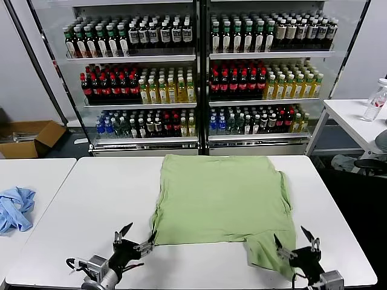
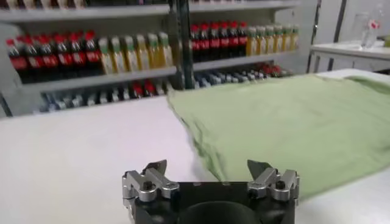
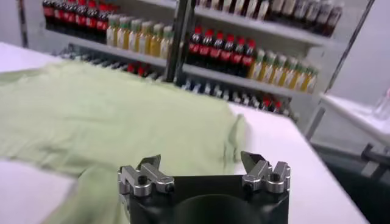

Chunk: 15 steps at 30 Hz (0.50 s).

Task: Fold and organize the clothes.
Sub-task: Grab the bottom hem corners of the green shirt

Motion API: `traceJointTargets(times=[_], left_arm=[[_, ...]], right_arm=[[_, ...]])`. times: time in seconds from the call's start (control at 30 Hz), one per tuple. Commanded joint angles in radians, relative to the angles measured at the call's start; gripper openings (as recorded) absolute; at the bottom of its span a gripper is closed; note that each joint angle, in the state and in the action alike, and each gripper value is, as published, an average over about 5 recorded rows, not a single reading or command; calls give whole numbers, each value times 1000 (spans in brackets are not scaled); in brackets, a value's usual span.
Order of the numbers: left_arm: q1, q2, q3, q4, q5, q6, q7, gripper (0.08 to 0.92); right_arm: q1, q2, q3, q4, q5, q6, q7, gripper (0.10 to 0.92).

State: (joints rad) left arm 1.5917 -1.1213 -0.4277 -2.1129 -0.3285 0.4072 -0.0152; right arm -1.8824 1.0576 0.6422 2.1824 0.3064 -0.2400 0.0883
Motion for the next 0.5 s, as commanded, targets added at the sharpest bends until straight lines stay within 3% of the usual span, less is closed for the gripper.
traceJointTargets(times=[0.03, 0.37, 0.5], left_arm=[[27, -4, 37, -17, -16, 64, -34, 823], [-36, -16, 52, 43, -30, 30, -39, 823], [-54, -29, 54, 68, -19, 35, -50, 793]], right_arm=[[-72, -2, -2, 27, 22, -5, -5, 823], [-42, 15, 6, -33, 33, 8, 15, 821], [-13, 14, -6, -59, 72, 16, 20, 750]])
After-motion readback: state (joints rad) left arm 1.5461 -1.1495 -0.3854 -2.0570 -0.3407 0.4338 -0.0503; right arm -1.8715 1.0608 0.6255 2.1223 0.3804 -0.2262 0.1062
